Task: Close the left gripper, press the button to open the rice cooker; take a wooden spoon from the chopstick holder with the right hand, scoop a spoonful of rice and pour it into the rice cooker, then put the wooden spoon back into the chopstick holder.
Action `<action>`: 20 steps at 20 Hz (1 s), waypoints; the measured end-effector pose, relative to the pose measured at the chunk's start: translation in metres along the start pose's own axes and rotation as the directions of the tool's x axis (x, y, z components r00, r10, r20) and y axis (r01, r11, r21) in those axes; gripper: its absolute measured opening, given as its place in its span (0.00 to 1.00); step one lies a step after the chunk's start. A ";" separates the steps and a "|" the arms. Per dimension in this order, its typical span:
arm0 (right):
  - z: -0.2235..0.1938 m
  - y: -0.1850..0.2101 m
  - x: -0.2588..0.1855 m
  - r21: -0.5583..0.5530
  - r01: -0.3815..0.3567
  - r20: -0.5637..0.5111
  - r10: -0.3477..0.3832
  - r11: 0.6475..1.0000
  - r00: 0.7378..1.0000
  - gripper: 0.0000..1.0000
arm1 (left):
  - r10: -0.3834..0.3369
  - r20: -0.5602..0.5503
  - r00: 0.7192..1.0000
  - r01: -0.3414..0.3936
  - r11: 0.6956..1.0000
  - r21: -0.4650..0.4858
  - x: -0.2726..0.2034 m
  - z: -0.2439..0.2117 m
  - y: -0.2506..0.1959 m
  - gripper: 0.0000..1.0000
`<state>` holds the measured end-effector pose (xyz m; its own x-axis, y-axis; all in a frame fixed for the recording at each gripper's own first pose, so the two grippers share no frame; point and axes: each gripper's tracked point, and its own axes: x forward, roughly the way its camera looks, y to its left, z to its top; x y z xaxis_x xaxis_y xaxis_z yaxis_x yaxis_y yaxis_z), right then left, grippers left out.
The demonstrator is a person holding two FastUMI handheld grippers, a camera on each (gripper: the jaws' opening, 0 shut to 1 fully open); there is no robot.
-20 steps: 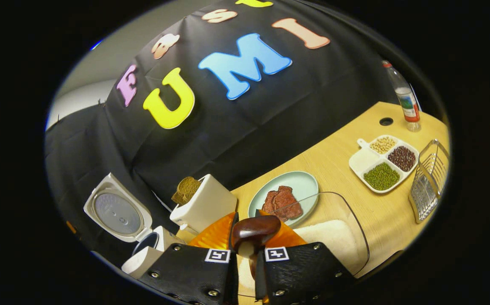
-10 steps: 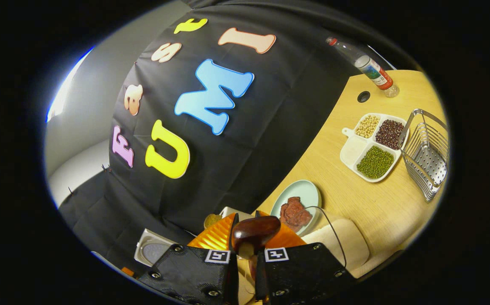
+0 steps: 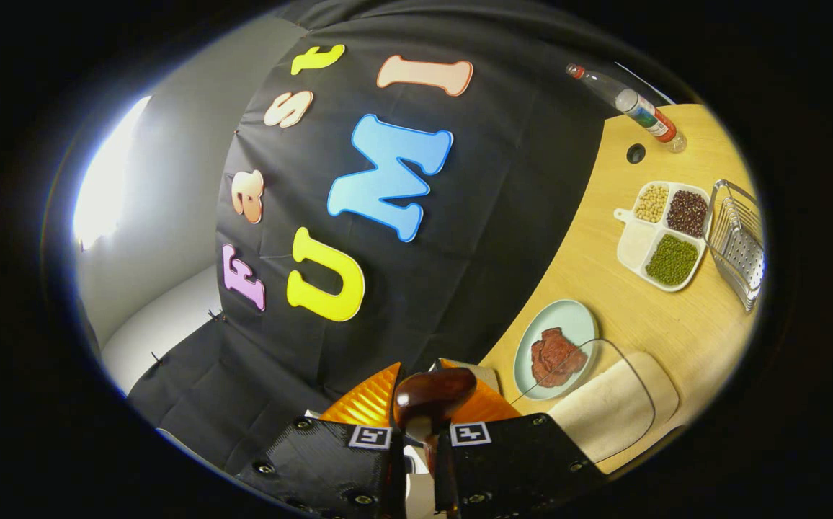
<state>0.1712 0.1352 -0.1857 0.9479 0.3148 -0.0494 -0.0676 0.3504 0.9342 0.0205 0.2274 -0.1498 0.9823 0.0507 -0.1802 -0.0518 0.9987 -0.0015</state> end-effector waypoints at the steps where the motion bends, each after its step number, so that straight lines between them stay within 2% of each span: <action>1: -0.003 0.008 -0.001 0.010 -0.011 -0.007 0.011 1.000 1.000 0.15 | 0.009 0.000 1.000 -0.009 1.000 -0.004 -0.001 0.003 0.005 0.92; 2: -0.008 0.016 0.001 0.020 -0.019 -0.019 0.019 1.000 1.000 0.15 | 0.018 0.002 1.000 -0.018 1.000 -0.007 -0.003 0.003 0.010 1.00; 3: -0.015 0.023 0.004 0.034 -0.026 -0.035 0.027 0.999 0.999 0.15 | 0.027 0.005 1.000 -0.027 1.000 -0.011 -0.006 0.005 0.016 1.00; 4: -0.023 0.031 0.008 0.051 -0.036 -0.053 0.039 0.998 0.998 0.15 | 0.036 0.007 0.999 -0.035 0.999 -0.013 -0.008 0.006 0.021 0.92; 9: -0.057 0.063 0.028 0.088 -0.070 -0.113 0.080 0.994 0.990 0.15 | 0.054 0.000 0.999 -0.054 0.998 -0.013 -0.017 0.006 0.046 1.00; 10: -0.065 0.068 0.031 0.088 -0.076 -0.127 0.087 0.993 0.988 0.15 | 0.052 0.000 0.999 -0.052 0.998 -0.019 -0.019 0.007 0.049 0.96; 12: -0.080 0.077 0.040 0.072 -0.084 -0.153 0.094 0.994 0.984 0.15 | 0.046 0.012 0.999 -0.045 0.998 -0.040 -0.024 0.009 0.055 0.92; 13: -0.088 0.081 0.044 0.058 -0.089 -0.166 0.097 0.994 0.981 0.15 | 0.032 0.014 0.999 -0.032 0.998 -0.054 -0.025 0.008 0.056 0.97; 14: -0.097 0.085 0.047 0.047 -0.095 -0.180 0.102 0.994 0.978 0.15 | 0.022 0.010 1.000 -0.021 0.998 -0.064 -0.027 0.007 0.057 0.92; 15: -0.106 0.088 0.050 0.040 -0.097 -0.194 0.103 0.994 0.976 0.15 | 0.013 0.003 1.000 -0.012 0.997 -0.071 -0.028 0.003 0.060 0.92; 16: -0.114 0.090 0.054 0.034 -0.097 -0.207 0.102 0.995 0.973 0.15 | 0.013 -0.002 1.000 -0.013 0.998 -0.069 -0.031 0.001 0.063 1.00; 17: -0.123 0.092 0.058 0.024 -0.100 -0.217 0.103 0.995 0.971 0.15 | 0.016 -0.006 1.000 -0.016 0.998 -0.060 -0.033 -0.001 0.068 0.97; 18: -0.130 0.094 0.061 0.011 -0.102 -0.228 0.102 0.995 0.968 0.15 | 0.020 -0.008 1.000 -0.020 0.999 -0.048 -0.036 -0.002 0.072 1.00; 19: -0.138 0.097 0.063 -0.003 -0.104 -0.239 0.101 0.995 0.966 0.15 | 0.021 -0.008 1.000 -0.021 0.999 -0.037 -0.037 -0.002 0.075 0.93; 20: -0.144 0.100 0.068 -0.021 -0.109 -0.250 0.101 0.994 0.963 0.15 | 0.019 -0.006 1.000 -0.019 0.999 -0.029 -0.040 0.000 0.076 0.98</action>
<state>0.1839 0.3182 -0.1468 0.8283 0.5588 -0.0418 -0.1774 0.3324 0.9263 -0.0225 0.3013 -0.1429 0.9800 0.0699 -0.1863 -0.0762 0.9967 -0.0269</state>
